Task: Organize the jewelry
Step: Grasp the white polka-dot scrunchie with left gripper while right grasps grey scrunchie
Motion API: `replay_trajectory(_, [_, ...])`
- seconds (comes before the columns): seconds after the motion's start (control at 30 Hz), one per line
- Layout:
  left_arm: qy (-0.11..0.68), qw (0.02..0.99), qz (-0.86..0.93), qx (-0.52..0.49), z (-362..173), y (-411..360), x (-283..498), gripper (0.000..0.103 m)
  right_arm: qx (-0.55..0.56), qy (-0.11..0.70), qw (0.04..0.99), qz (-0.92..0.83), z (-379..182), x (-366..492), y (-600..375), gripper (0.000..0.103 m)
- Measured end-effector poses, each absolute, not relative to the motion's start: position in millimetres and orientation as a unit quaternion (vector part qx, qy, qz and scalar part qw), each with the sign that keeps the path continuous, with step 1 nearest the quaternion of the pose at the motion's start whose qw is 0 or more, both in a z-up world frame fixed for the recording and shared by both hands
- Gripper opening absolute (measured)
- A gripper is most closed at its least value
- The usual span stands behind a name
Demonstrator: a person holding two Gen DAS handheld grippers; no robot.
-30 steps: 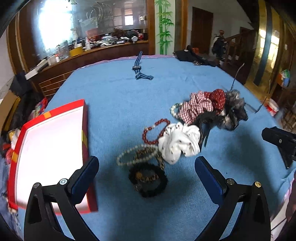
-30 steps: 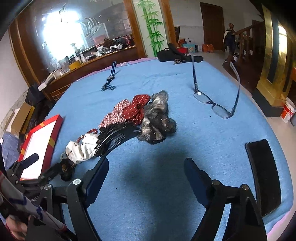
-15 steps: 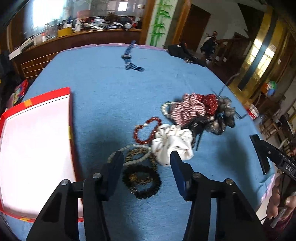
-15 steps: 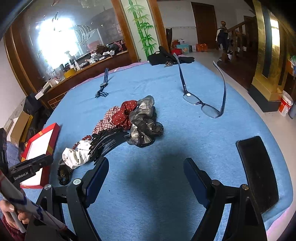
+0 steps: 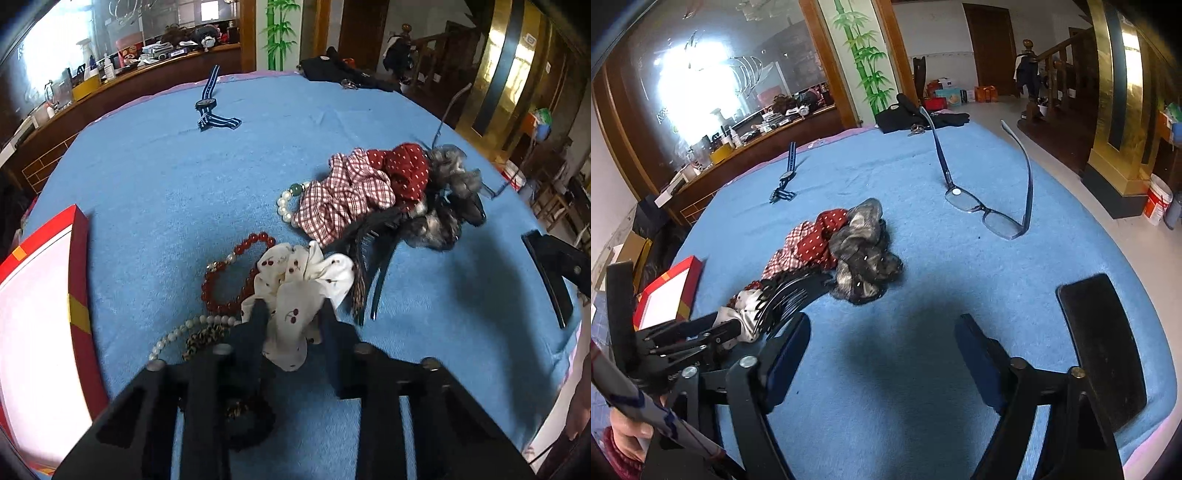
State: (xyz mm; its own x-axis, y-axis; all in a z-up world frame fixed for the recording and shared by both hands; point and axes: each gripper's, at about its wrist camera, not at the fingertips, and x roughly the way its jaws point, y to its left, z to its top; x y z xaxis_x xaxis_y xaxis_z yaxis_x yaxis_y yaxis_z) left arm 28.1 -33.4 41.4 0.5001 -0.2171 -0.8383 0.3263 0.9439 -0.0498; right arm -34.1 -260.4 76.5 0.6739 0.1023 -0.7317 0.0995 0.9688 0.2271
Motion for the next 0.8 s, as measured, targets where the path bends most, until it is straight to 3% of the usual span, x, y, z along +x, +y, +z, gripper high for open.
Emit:
replay_trajectory(0.1, [0.475, 0.864, -0.162, 0.039, 43, -27, 29, 0.014, 0.118, 0.412, 0.903, 0.001, 72, -15, -258, 0.069])
replay_trajectory(0.33, [0.457, 0.873, -0.169, 0.015, 61, -9, 16, 0.014, 0.083, 0.423, 0.902, -0.006, 61, 33, -252, 0.064])
replay_trajectory(0.43, [0.453, 0.875, -0.171, 0.012, 64, -7, 9, 0.014, 0.069, 0.439, 0.896, 0.003, 50, 48, -247, 0.038])
replay_trajectory(0.5, [0.452, 0.875, -0.172, 0.014, 64, -8, 6, 0.014, 0.062, 0.447, 0.893, -0.003, 43, 51, -245, 0.012])
replay_trajectory(0.8, [0.444, 0.878, -0.180, 0.013, 69, -9, -3, 0.014, 0.079, 0.411, 0.908, 0.005, 62, 14, -250, 0.008])
